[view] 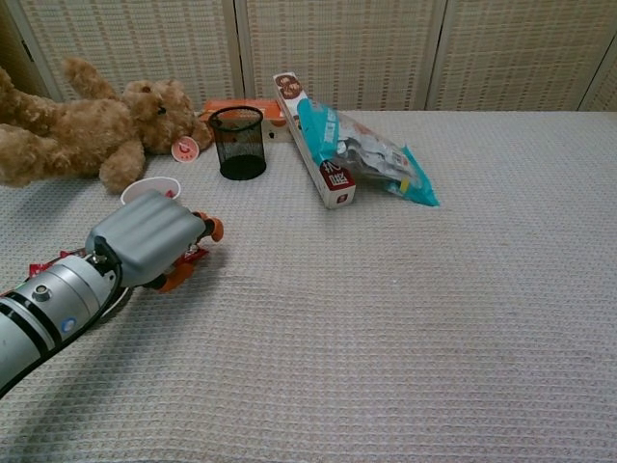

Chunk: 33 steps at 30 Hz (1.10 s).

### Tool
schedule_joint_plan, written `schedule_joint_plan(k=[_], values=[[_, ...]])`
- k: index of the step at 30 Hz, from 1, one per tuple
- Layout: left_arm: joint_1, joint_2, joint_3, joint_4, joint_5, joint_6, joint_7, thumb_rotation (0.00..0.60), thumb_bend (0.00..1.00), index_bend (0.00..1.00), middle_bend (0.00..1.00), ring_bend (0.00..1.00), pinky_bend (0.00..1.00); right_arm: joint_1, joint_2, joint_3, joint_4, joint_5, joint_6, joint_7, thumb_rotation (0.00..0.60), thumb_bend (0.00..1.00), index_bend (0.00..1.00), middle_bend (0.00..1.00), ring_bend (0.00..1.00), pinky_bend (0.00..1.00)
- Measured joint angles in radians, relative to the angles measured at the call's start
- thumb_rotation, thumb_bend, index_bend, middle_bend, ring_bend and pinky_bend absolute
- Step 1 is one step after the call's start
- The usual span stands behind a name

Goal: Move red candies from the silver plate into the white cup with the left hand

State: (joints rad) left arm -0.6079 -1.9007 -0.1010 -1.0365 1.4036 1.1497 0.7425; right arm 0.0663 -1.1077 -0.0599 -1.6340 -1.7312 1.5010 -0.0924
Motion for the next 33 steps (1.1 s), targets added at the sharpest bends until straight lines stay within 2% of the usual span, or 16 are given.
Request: schedule_joint_plan(k=[4, 10, 17, 22, 28, 33], values=[[0.003, 0.002, 0.003, 0.006, -0.006, -0.003, 0.018, 0.600, 0.43, 0.33, 0.43, 0.76, 1.00, 0.000, -0.001, 0.000, 0.000, 0.000, -0.001, -0.003, 0.600, 0.07, 0.00, 0.00, 0.00, 0.00], [0.004, 0.001, 0.010, 0.012, -0.007, -0.004, 0.025, 0.600, 0.43, 0.35, 0.45, 0.76, 1.00, -0.001, -0.001, 0.000, -0.001, -0.001, 0.001, -0.004, 0.600, 0.07, 0.00, 0.00, 0.00, 0.00], [0.007, 0.006, 0.014, 0.005, 0.011, 0.021, 0.018, 0.600, 0.43, 0.44, 0.56, 0.76, 1.00, -0.001, -0.001, 0.000, 0.000, -0.001, 0.003, -0.001, 0.600, 0.07, 0.00, 0.00, 0.00, 0.00], [0.012, 0.021, 0.017, -0.017, 0.020, 0.038, 0.019, 0.600, 0.43, 0.46, 0.57, 0.76, 1.00, -0.001, -0.001, 0.000, 0.000, -0.002, 0.003, -0.002, 0.600, 0.07, 0.00, 0.00, 0.00, 0.00], [0.026, 0.064, 0.024, -0.088, 0.042, 0.077, 0.024, 0.600, 0.43, 0.46, 0.57, 0.76, 1.00, -0.002, -0.001, 0.000, 0.001, -0.002, 0.004, -0.002, 0.600, 0.07, 0.00, 0.00, 0.00, 0.00], [0.040, 0.129, 0.019, -0.204, 0.057, 0.117, 0.026, 0.600, 0.43, 0.46, 0.57, 0.76, 1.00, -0.001, -0.002, -0.001, 0.000, -0.003, 0.002, -0.004, 0.600, 0.07, 0.00, 0.00, 0.00, 0.00]])
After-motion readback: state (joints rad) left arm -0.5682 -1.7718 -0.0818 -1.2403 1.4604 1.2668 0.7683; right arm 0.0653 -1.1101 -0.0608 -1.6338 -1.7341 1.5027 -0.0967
